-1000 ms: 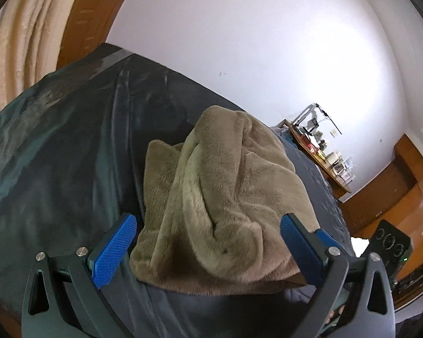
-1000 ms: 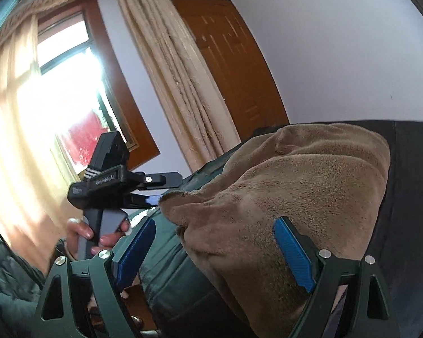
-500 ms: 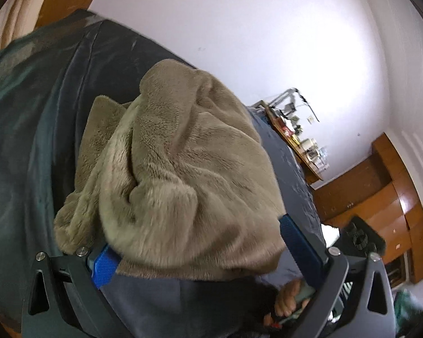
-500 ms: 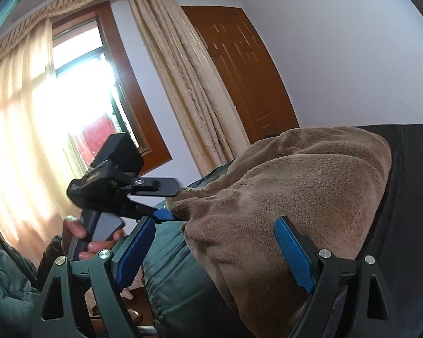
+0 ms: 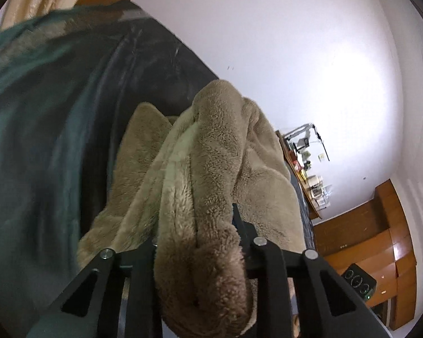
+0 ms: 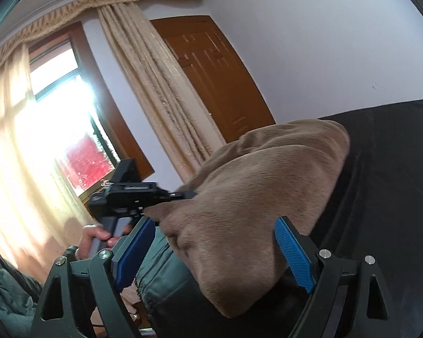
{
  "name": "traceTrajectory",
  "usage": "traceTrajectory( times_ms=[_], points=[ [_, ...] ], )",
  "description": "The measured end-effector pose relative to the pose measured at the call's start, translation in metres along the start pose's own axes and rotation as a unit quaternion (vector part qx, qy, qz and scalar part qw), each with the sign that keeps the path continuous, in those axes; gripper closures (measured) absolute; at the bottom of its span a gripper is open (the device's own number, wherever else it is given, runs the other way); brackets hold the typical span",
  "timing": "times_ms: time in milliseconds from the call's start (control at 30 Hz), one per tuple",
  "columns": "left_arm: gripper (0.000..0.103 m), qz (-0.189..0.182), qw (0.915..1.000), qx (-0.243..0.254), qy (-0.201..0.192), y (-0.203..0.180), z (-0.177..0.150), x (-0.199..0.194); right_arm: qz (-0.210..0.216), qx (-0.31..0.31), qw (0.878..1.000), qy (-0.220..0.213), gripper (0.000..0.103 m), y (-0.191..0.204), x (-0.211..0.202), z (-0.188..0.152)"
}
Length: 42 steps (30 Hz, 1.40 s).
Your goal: Fold clothes
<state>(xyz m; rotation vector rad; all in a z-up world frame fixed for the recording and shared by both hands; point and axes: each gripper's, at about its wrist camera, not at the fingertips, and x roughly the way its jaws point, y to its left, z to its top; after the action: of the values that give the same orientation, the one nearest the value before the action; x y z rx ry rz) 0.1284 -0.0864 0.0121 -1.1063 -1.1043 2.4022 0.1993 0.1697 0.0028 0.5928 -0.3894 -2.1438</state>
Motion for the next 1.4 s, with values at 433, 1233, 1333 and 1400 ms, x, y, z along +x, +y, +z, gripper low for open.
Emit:
traceTrajectory(
  times_ms=[433, 1233, 1333, 1400],
  points=[
    [0.072, 0.056, 0.9957, 0.058, -0.045, 0.028, -0.014, -0.011, -0.076, -0.174, 0.982, 0.002, 0.014, 0.067, 0.031, 0.03],
    [0.021, 0.02, 0.9894, 0.124, -0.074, -0.037, 0.034, -0.04, -0.106, -0.224, 0.954, 0.171, 0.0, 0.039, 0.108, -0.001],
    [0.021, 0.016, 0.9907, 0.134, -0.012, -0.05, 0.042, 0.0, -0.104, -0.22, 0.955, 0.169, 0.0, 0.037, 0.103, -0.001],
    [0.021, 0.019, 0.9917, 0.125, 0.02, -0.048, 0.05, 0.024, -0.102, -0.218, 0.956, 0.168, 0.0, 0.036, 0.1, -0.002]
  ],
)
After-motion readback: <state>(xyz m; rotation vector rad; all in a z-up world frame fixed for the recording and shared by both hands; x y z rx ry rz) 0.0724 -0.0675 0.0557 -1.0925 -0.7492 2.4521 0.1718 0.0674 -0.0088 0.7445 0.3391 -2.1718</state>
